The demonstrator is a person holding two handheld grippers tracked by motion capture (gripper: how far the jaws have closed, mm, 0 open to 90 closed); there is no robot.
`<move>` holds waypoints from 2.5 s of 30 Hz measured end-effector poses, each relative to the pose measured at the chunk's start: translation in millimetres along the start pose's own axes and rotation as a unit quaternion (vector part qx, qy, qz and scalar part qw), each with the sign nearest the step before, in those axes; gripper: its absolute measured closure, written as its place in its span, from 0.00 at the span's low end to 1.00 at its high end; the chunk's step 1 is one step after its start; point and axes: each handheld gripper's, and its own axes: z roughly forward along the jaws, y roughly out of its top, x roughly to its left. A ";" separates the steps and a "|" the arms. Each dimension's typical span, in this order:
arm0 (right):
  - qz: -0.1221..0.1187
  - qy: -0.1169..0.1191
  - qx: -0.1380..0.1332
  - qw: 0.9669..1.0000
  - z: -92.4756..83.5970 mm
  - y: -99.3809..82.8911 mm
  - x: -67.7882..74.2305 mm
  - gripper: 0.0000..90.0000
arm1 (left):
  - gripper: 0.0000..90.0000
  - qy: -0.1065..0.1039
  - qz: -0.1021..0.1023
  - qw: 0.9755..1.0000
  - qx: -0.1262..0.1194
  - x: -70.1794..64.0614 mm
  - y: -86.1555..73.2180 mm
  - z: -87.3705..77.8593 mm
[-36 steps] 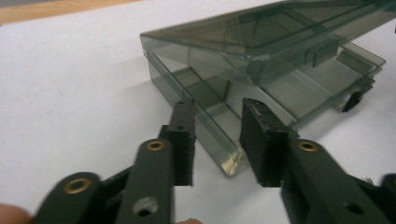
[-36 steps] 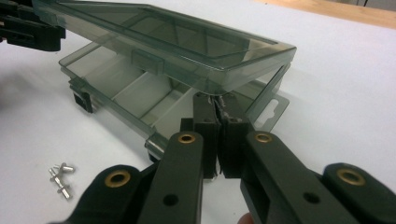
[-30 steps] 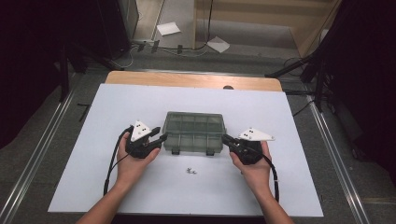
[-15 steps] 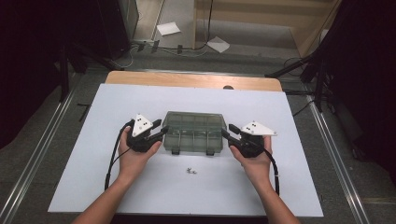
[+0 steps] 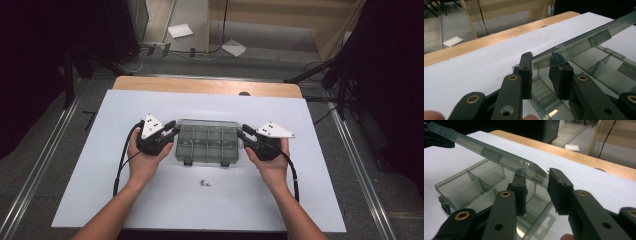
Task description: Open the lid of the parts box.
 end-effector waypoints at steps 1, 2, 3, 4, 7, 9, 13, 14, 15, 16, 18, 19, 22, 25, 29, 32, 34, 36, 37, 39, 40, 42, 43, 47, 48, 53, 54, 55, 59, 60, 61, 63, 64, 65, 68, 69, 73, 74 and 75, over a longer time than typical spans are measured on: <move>0.001 -0.001 0.001 1.000 0.2 0.8 -0.2 0.79 | 0.81 0.000 0.000 1.000 0.000 0.0 0.0 0.0; 0.003 0.000 -0.001 1.000 1.3 2.0 -1.2 0.80 | 0.81 -0.001 -0.001 1.000 0.000 2.1 2.0 1.3; 0.007 -0.001 -0.002 1.000 1.8 2.7 -1.7 0.81 | 0.81 -0.002 -0.002 1.000 -0.001 3.2 3.2 2.4; 0.013 -0.002 -0.003 1.000 2.6 3.6 -3.2 0.82 | 0.83 0.000 -0.002 1.000 -0.001 3.8 3.8 2.8; 0.021 0.001 -0.008 1.000 4.6 4.9 -7.6 0.85 | 0.84 -0.003 -0.011 1.000 -0.005 7.0 5.0 5.3; 0.026 -0.002 -0.008 1.000 6.1 6.4 -8.1 0.86 | 0.85 -0.001 -0.016 1.000 -0.006 8.3 6.4 7.0; 0.025 -0.009 -0.006 1.000 8.1 10.6 -9.3 0.87 | 0.86 0.004 -0.015 1.000 -0.005 10.8 12.4 9.8; 0.028 -0.010 -0.005 1.000 8.7 11.8 -9.3 0.87 | 0.87 0.004 -0.016 1.000 -0.005 11.8 13.8 10.8; 0.025 -0.013 -0.006 1.000 9.7 13.0 -10.1 0.88 | 0.88 0.004 -0.017 1.000 -0.005 12.5 14.4 11.6; 0.026 -0.014 -0.006 1.000 10.3 13.5 -10.4 0.88 | 0.88 0.004 -0.017 1.000 -0.005 12.5 14.4 11.6; 0.028 -0.017 -0.006 0.999 12.1 14.9 -11.4 0.88 | 0.89 0.007 -0.022 1.000 -0.004 14.5 16.9 14.1; 0.028 -0.018 -0.006 0.999 13.1 15.6 -11.9 0.88 | 0.89 0.007 -0.025 1.000 -0.005 15.0 17.7 14.9; 0.029 -0.027 -0.006 0.999 16.5 17.4 -12.8 0.89 | 0.89 0.006 -0.030 1.000 -0.003 17.1 20.3 17.6; 0.035 -0.033 -0.003 0.999 20.6 18.6 -13.4 0.90 | 0.89 0.008 -0.042 0.999 0.002 18.9 21.6 21.1; 0.032 -0.041 0.001 0.999 27.2 19.1 -16.1 0.90 | 0.89 0.006 -0.052 0.999 0.005 21.4 20.9 24.7; 0.034 -0.040 0.004 0.999 31.7 17.8 -18.4 0.90 | 0.89 0.003 -0.056 0.998 0.006 23.4 20.2 27.9; 0.036 -0.039 0.007 0.999 34.6 16.2 -20.1 0.90 | 0.89 0.004 -0.058 0.998 0.010 24.6 19.5 30.8; 0.036 -0.039 0.012 0.999 38.2 14.1 -21.9 0.90 | 0.89 0.005 -0.061 0.998 0.011 25.7 18.5 33.6; 0.037 -0.040 0.013 0.998 39.4 13.4 -22.4 0.90 | 0.89 0.003 -0.062 0.998 0.013 26.5 17.9 34.9; 0.042 -0.038 0.017 0.998 42.0 12.0 -23.9 0.90 | 0.89 0.005 -0.066 0.998 0.014 27.5 16.5 37.7; 0.044 -0.039 0.016 0.998 43.2 11.5 -25.0 0.91 | 0.89 0.003 -0.067 0.998 0.015 28.5 16.1 39.0; 0.047 -0.036 0.019 0.998 45.4 11.7 -27.0 0.91 | 0.89 0.003 -0.069 0.997 0.017 29.6 15.9 41.0; 0.049 -0.035 0.021 0.998 46.0 12.1 -27.3 0.91 | 0.89 0.003 -0.070 0.997 0.018 30.4 15.7 42.3; 0.048 -0.036 0.026 0.998 49.2 15.9 -30.8 0.92 | 0.89 0.003 -0.076 0.997 0.020 32.8 15.6 47.9; 0.049 -0.036 0.027 0.998 50.1 16.7 -31.4 0.92 | 0.89 0.004 -0.074 0.997 0.023 33.4 15.7 48.5; 0.055 -0.034 0.030 0.997 53.7 18.7 -34.7 0.93 | 0.89 0.003 -0.080 0.996 0.028 36.1 15.3 54.0; 0.054 -0.034 0.029 0.998 54.5 19.1 -35.4 0.93 | 0.89 0.005 -0.079 0.996 0.031 36.7 15.2 55.4; 0.055 -0.034 0.032 0.997 55.6 20.0 -36.2 0.93 | 0.91 0.008 -0.077 0.996 0.033 37.1 14.9 56.1; 0.057 -0.033 0.036 0.997 59.0 22.1 -39.0 0.93 | 0.92 0.006 -0.081 0.996 0.034 39.3 15.7 59.3; 0.062 -0.033 0.037 0.997 60.0 22.3 -39.5 0.93 | 0.92 0.008 -0.081 0.996 0.034 39.5 16.0 60.1; 0.064 -0.032 0.039 0.997 60.9 22.5 -40.2 0.93 | 0.92 0.007 -0.081 0.996 0.035 40.0 16.2 61.0; 0.068 -0.033 0.040 0.996 63.1 22.0 -41.1 0.93 | 0.92 0.007 -0.083 0.996 0.037 40.9 16.3 62.5; 0.068 -0.033 0.041 0.996 63.8 21.6 -41.4 0.93 | 0.92 0.006 -0.084 0.996 0.039 41.4 16.2 63.2; 0.068 -0.033 0.042 0.996 64.8 20.8 -42.2 0.93 | 0.92 0.006 -0.084 0.996 0.039 41.4 16.2 63.2; 0.067 -0.032 0.051 0.996 68.2 17.6 -43.2 0.93 | 0.92 0.006 -0.089 0.995 0.044 42.9 14.1 66.1; 0.068 -0.032 0.052 0.996 69.3 16.4 -43.6 0.93 | 0.92 0.003 -0.091 0.995 0.046 43.4 13.4 67.0; 0.073 -0.032 0.057 0.995 72.9 14.1 -45.1 0.94 | 0.92 0.001 -0.096 0.994 0.053 45.2 9.3 72.1; 0.073 -0.032 0.057 0.995 73.6 13.8 -45.8 0.94 | 0.92 0.002 -0.094 0.994 0.056 46.0 8.4 73.1; 0.076 -0.031 0.057 0.995 74.4 13.4 -46.0 0.94 | 0.92 0.001 -0.097 0.994 0.057 46.1 7.6 74.1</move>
